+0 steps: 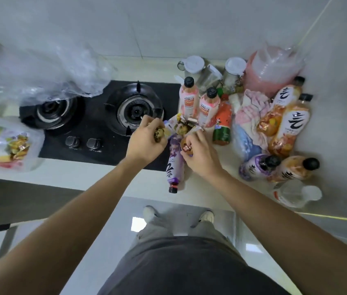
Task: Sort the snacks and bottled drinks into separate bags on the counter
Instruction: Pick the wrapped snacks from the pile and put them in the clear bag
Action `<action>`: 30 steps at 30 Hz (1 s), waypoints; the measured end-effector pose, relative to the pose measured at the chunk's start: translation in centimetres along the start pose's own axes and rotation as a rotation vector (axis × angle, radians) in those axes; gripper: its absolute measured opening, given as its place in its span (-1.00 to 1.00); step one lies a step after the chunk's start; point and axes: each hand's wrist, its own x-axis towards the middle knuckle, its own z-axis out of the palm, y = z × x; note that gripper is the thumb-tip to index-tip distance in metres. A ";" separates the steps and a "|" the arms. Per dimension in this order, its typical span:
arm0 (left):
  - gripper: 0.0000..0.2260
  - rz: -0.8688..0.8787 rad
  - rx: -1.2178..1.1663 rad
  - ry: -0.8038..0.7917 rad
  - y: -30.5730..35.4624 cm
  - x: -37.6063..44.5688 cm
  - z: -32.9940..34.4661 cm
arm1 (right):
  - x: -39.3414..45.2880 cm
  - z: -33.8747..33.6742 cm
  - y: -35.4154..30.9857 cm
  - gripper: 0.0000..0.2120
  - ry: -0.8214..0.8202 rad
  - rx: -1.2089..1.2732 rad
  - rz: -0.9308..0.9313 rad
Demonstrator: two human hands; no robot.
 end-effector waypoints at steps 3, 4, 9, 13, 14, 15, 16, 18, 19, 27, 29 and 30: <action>-0.79 -0.092 -0.011 0.048 -3.5 -3.1 -3.4 | 1.5 0.8 -4.7 -0.63 -0.018 -0.007 -0.117; -0.80 -0.117 -0.015 0.067 -5.0 -4.2 -4.6 | 2.0 1.3 -6.6 -0.64 -0.027 -0.004 -0.154; -0.81 -0.272 -0.056 0.172 -14.1 -10.8 -10.7 | 3.4 5.6 -17.3 -0.61 -0.100 0.001 -0.315; -0.81 -0.378 -0.122 0.225 -21.9 -17.0 -15.8 | 3.6 11.0 -26.8 -0.63 -0.172 -0.006 -0.374; -0.82 -0.403 -0.137 0.243 -23.9 -18.7 -17.0 | 3.6 12.6 -29.3 -0.64 -0.193 -0.003 -0.383; -0.82 -0.435 -0.150 0.257 -25.9 -20.4 -18.2 | 3.5 14.1 -31.9 -0.64 -0.211 0.003 -0.395; -0.82 -0.471 -0.160 0.267 -27.9 -22.0 -19.2 | 3.6 15.6 -34.3 -0.63 -0.227 0.012 -0.405; -0.82 -0.541 -0.151 0.273 -31.5 -24.8 -20.9 | 3.8 18.1 -38.9 -0.62 -0.257 0.032 -0.420; -0.81 -0.567 -0.139 0.272 -33.2 -26.1 -21.7 | 4.0 19.3 -40.8 -0.62 -0.268 0.035 -0.430; -0.79 -0.653 -0.183 0.282 -43.3 -28.3 -26.3 | 7.6 26.2 -49.8 -0.61 -0.324 0.036 -0.490; -0.79 -0.647 -0.196 0.301 -45.1 -27.0 -27.1 | 9.4 28.1 -51.0 -0.61 -0.327 0.025 -0.486; -0.79 -0.635 -0.203 0.304 -46.0 -26.1 -27.5 | 10.4 29.0 -51.5 -0.61 -0.327 0.019 -0.480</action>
